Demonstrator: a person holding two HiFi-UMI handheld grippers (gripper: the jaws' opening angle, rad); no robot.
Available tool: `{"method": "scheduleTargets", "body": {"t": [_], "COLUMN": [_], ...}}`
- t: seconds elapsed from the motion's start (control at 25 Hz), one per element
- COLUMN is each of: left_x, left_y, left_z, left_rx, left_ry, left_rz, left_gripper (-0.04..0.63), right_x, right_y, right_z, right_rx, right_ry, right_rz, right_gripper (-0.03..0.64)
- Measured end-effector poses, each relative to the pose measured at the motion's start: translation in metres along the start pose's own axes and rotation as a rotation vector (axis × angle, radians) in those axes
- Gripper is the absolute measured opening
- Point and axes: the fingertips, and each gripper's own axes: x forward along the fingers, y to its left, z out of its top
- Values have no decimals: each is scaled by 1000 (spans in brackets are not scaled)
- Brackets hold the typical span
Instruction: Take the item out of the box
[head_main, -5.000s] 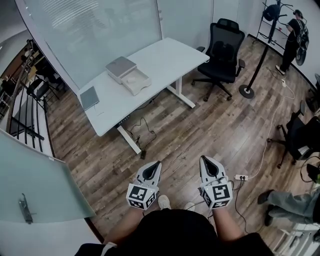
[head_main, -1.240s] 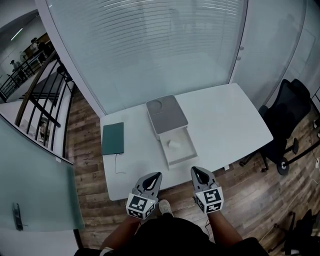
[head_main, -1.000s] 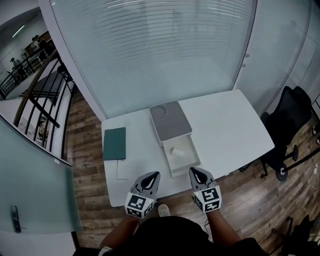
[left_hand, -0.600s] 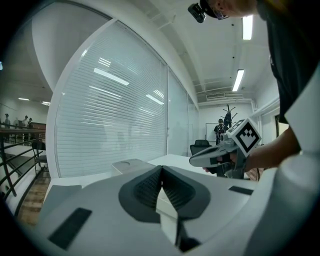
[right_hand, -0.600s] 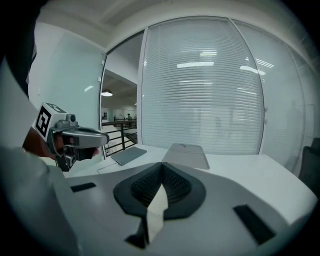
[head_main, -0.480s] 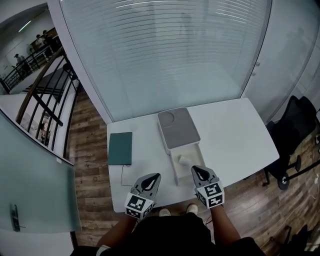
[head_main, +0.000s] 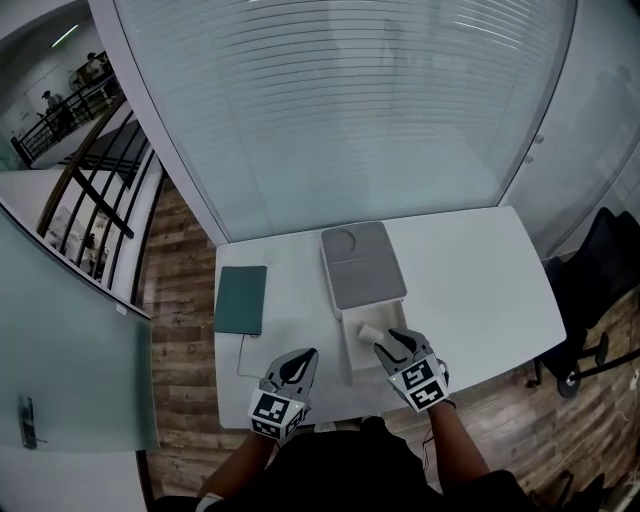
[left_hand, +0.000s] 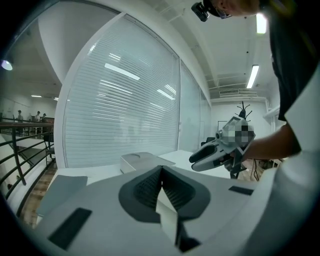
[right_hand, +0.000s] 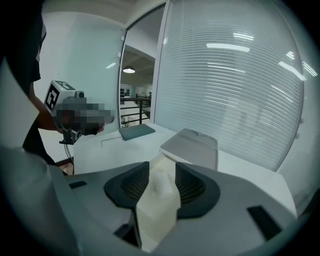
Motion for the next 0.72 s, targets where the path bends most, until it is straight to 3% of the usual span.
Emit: {"method": "scheduleTargets", "body": {"t": [0.28, 0.6, 0.72], "left_x": [13, 27, 24], "left_y": [3, 6, 8], "left_z": [1, -10, -8], "left_rx": [-20, -45, -53], "left_ry": [-7, 19, 13], "left_rz": [60, 110, 135], "left_gripper": [11, 12, 12], "right_x": [33, 66, 78], "right_y": [4, 2, 10], "right_z": [-23, -45, -54], "right_rx": [-127, -273, -274], "right_ry": [148, 294, 342], "right_rz": [135, 236, 279], "right_gripper": [246, 265, 260]}}
